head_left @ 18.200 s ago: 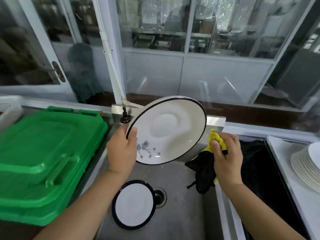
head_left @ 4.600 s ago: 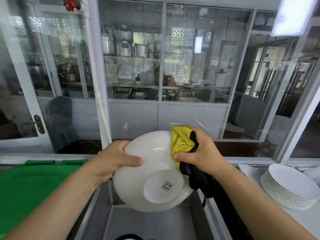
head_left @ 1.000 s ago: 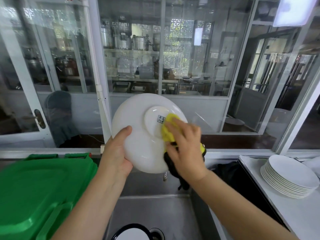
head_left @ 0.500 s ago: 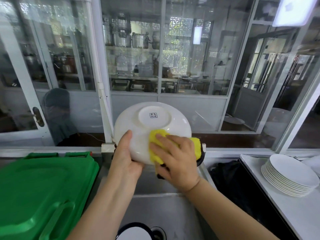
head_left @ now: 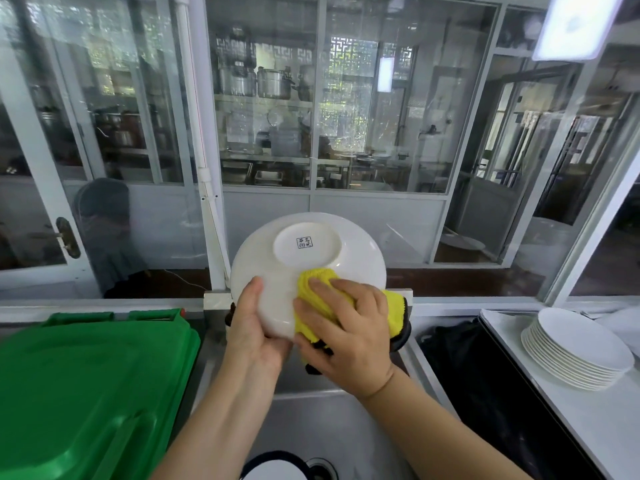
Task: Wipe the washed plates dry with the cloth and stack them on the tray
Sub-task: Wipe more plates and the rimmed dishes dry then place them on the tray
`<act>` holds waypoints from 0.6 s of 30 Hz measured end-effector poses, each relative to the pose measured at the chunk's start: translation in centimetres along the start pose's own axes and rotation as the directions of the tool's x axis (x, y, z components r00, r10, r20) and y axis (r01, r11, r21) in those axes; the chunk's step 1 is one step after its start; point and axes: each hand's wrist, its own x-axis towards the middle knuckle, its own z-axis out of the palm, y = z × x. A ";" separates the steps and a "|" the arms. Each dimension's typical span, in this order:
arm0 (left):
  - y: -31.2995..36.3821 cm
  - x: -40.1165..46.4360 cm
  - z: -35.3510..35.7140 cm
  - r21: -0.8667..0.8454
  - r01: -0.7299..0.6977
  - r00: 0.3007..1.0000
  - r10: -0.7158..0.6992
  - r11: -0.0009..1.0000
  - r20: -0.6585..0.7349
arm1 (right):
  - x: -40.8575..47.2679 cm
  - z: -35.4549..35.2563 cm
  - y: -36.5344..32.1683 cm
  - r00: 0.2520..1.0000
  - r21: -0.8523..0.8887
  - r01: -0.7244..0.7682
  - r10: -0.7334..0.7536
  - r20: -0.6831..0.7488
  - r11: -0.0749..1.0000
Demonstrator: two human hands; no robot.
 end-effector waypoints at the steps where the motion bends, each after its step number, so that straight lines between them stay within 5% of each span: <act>1: 0.1 0.0 -0.5 0.006 -0.020 1.000 0.020 1.000 0.016 | -0.2 0.0 0.3 1.000 0.005 0.013 -0.013 -0.009 1.000; 5: 1.5 -0.1 -2.4 0.025 -0.125 0.990 0.123 0.992 0.066 | -0.5 -0.1 1.2 0.977 0.112 -0.196 0.204 -0.061 0.974; 9: 3.6 -0.1 -4.1 0.109 -0.214 0.970 0.198 0.971 0.137 | 1.3 0.0 1.9 0.869 0.219 -0.488 0.493 0.035 0.845; 14: 5.6 -0.6 -5.3 0.270 -0.293 0.939 0.222 0.917 0.263 | 4.3 0.5 3.3 0.789 0.347 -0.606 0.597 0.145 0.716; 18: 6.2 -1.4 -5.7 0.351 -0.322 0.929 0.222 0.880 0.296 | 6.6 0.9 3.5 0.797 0.326 -0.605 0.553 0.244 0.727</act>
